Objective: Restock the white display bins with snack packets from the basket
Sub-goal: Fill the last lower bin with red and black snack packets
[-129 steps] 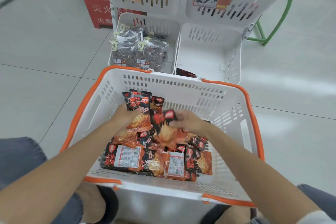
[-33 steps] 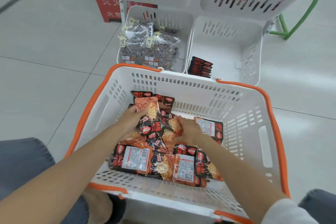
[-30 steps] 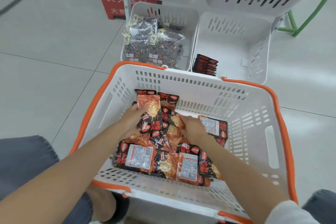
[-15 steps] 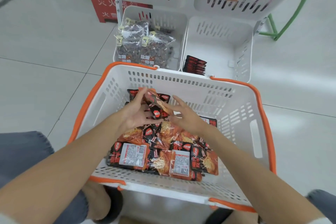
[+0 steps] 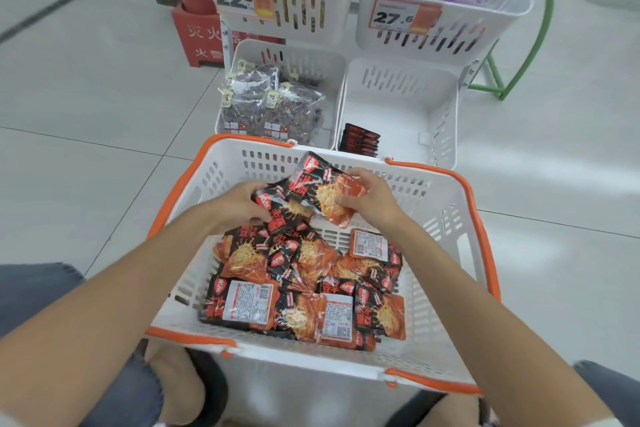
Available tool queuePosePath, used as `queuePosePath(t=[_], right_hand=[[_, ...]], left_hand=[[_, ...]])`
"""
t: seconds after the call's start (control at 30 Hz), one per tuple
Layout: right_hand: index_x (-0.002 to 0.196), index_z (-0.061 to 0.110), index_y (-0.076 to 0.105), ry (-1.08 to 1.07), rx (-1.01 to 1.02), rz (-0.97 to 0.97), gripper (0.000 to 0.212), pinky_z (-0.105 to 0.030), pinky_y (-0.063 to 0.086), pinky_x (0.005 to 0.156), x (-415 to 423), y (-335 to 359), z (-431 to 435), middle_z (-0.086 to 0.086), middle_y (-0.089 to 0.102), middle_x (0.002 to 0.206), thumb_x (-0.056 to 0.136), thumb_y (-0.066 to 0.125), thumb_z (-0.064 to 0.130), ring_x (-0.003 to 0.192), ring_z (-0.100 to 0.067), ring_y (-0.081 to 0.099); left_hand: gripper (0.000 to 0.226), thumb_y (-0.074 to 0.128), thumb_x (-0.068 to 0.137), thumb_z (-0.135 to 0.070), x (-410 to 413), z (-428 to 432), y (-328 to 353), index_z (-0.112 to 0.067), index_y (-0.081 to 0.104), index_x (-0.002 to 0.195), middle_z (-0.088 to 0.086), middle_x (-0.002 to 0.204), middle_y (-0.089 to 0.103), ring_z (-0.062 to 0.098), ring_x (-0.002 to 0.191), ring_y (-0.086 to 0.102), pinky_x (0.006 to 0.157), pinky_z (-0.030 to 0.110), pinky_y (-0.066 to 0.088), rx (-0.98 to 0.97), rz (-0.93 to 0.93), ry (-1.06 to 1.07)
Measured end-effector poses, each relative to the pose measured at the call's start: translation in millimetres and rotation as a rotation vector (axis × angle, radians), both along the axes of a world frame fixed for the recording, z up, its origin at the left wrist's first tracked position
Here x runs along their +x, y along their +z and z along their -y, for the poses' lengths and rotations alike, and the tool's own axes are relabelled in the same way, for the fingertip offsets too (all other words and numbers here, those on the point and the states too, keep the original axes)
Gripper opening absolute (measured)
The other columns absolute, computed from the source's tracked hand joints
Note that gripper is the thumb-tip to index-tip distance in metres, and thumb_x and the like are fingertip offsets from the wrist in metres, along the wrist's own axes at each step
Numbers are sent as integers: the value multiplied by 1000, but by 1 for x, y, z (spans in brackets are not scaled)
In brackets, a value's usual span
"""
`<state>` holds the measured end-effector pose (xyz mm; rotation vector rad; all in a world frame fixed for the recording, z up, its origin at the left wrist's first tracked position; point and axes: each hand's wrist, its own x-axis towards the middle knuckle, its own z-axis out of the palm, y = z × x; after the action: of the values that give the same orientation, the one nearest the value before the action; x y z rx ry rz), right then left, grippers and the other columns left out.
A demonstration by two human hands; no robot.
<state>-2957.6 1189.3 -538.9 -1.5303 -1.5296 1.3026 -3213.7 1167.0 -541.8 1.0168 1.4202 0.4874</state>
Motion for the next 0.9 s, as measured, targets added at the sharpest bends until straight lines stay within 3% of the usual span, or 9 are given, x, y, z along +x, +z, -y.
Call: queuePosePath(t=[0.07,0.17,0.37,0.43,0.53,0.6,0.7,0.8,0.9], right_hand=[[117,23,59,8,-3,-11,42,-39,56,87,2,1,-1,-2,56,129,81,77,11,99,-22,64],[104,16,57,77,-14,-22,28,-30,55,74,-3,-3,4,0,61,108,83,75,11,92,-20,63],[111,10,64,85,-72,-22,19,-24,46,66,-17,-23,12,1,63,81,94,63,19,65,-9,57],[97,3,69,59,-106,-90,15,-22,47,61,-22,-34,17,0,65,70,97,57,12,56,-5,57],[97,0,69,73,-237,-243,18,-30,56,70,-30,-46,22,-7,72,78,97,56,12,71,-16,66],[98,8,71,155,-279,-250,15,-29,57,80,-30,-51,20,-6,74,88,96,58,15,84,-18,70],[115,14,69,314,-178,75,25,-33,52,93,-21,-72,12,-6,70,114,92,66,21,104,-19,65],[152,21,30,660,-67,731,76,-52,35,109,-2,-119,10,-13,39,148,88,69,33,138,-32,34],[155,31,7,851,4,1007,89,-51,13,119,7,-150,15,-4,10,162,88,62,49,149,-26,5]], left_hand=[[29,60,89,7,-1,0,2,-2,64,116,15,103,70,21,87,59,75,29,48,21,11,-20],[14,57,96,-11,7,4,5,-6,68,103,8,96,73,19,85,59,75,27,45,22,220,90],[59,39,90,-62,40,9,12,-14,63,114,13,109,72,26,107,65,88,40,50,-131,623,326],[56,51,84,-56,50,16,6,-12,62,117,12,114,71,26,107,67,92,40,49,-157,667,307],[38,63,86,-28,54,22,-10,-5,64,116,15,114,71,24,101,69,91,37,53,-177,616,256],[62,73,80,-28,44,17,-23,-1,52,132,18,115,69,26,99,71,80,37,58,-165,532,331],[118,93,57,-43,22,8,-40,-10,27,150,15,136,58,29,122,60,96,49,51,-141,394,332],[97,78,80,-37,8,7,-51,-17,19,154,6,160,23,27,149,19,119,56,15,-173,261,360],[86,81,75,-42,-5,8,-57,-20,38,147,4,151,41,23,140,37,118,54,22,-184,296,358]])
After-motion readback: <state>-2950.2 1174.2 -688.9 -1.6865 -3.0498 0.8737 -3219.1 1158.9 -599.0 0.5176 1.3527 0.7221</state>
